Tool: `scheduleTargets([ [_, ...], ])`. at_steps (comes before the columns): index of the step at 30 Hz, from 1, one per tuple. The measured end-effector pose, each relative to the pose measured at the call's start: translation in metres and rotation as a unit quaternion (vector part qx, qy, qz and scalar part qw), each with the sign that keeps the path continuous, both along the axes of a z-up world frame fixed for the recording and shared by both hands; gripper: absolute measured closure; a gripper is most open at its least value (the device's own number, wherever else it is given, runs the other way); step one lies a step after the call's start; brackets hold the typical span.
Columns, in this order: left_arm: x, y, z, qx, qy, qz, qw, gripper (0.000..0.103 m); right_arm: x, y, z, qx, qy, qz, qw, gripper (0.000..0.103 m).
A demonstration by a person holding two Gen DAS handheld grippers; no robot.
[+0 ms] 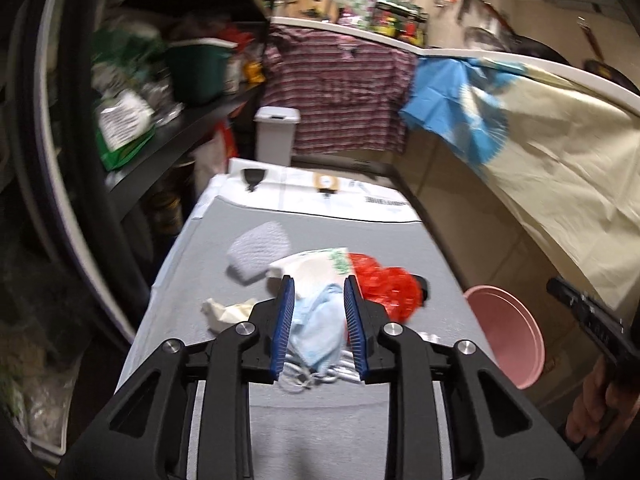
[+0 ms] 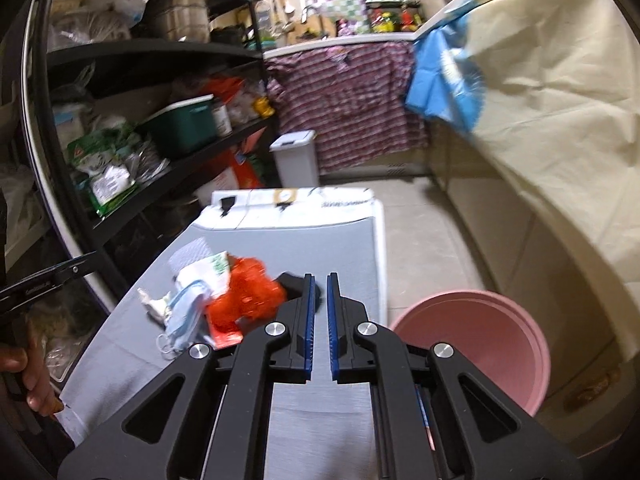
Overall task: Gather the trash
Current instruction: 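Grasp the white tissue with the right tool while the left tool grasps the cream paper wrapper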
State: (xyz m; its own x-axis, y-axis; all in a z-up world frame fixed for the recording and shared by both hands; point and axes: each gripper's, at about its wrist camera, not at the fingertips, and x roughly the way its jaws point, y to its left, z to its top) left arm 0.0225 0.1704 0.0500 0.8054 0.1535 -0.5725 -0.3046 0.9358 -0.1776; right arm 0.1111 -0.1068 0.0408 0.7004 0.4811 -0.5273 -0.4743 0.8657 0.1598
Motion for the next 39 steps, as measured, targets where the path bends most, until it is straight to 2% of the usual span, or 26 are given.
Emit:
scheduleTargets([
  [4,-0.001,0.018,-0.010,-0.011,0.000,0.042,0.9991,0.077,0.005,0.028,-0.025,0.006,0.030,0.018,0.999,0.096],
  [7,0.001,0.028,-0.016,-0.014,0.002,0.063,0.9979,0.077,0.007,0.044,-0.046,-0.008,0.050,0.035,0.998,0.095],
  [11,0.006,0.039,-0.033,-0.022,0.021,0.082,0.9962,0.077,0.013,0.061,-0.072,-0.033,0.078,0.052,0.995,0.095],
  [13,0.010,0.047,-0.043,-0.038,0.034,0.090,0.9947,0.077,0.020,0.064,-0.082,-0.038,0.097,0.053,0.993,0.091],
  [16,0.013,0.059,-0.056,-0.046,0.048,0.106,0.9921,0.077,0.028,0.069,-0.095,-0.042,0.121,0.053,0.990,0.090],
  [20,0.021,0.065,-0.071,-0.052,0.066,0.114,0.9899,0.075,0.030,0.078,-0.106,-0.053,0.136,0.065,0.987,0.072],
  [21,0.025,0.067,-0.077,-0.057,0.074,0.116,0.9888,0.072,0.031,0.079,-0.108,-0.056,0.139,0.068,0.986,0.071],
  [23,0.031,0.069,-0.084,-0.068,0.085,0.114,0.9875,0.068,0.032,0.081,-0.112,-0.061,0.143,0.070,0.985,0.071],
  [30,0.049,0.073,-0.112,-0.097,0.115,0.119,0.9814,0.068,0.036,0.084,-0.122,-0.073,0.152,0.080,0.982,0.071],
  [33,0.052,0.070,-0.117,-0.093,0.120,0.115,0.9816,0.067,0.035,0.087,-0.123,-0.082,0.149,0.087,0.982,0.073],
  [39,0.053,0.070,-0.116,-0.095,0.125,0.116,0.9809,0.067,0.033,0.086,-0.121,-0.083,0.147,0.091,0.981,0.089],
])
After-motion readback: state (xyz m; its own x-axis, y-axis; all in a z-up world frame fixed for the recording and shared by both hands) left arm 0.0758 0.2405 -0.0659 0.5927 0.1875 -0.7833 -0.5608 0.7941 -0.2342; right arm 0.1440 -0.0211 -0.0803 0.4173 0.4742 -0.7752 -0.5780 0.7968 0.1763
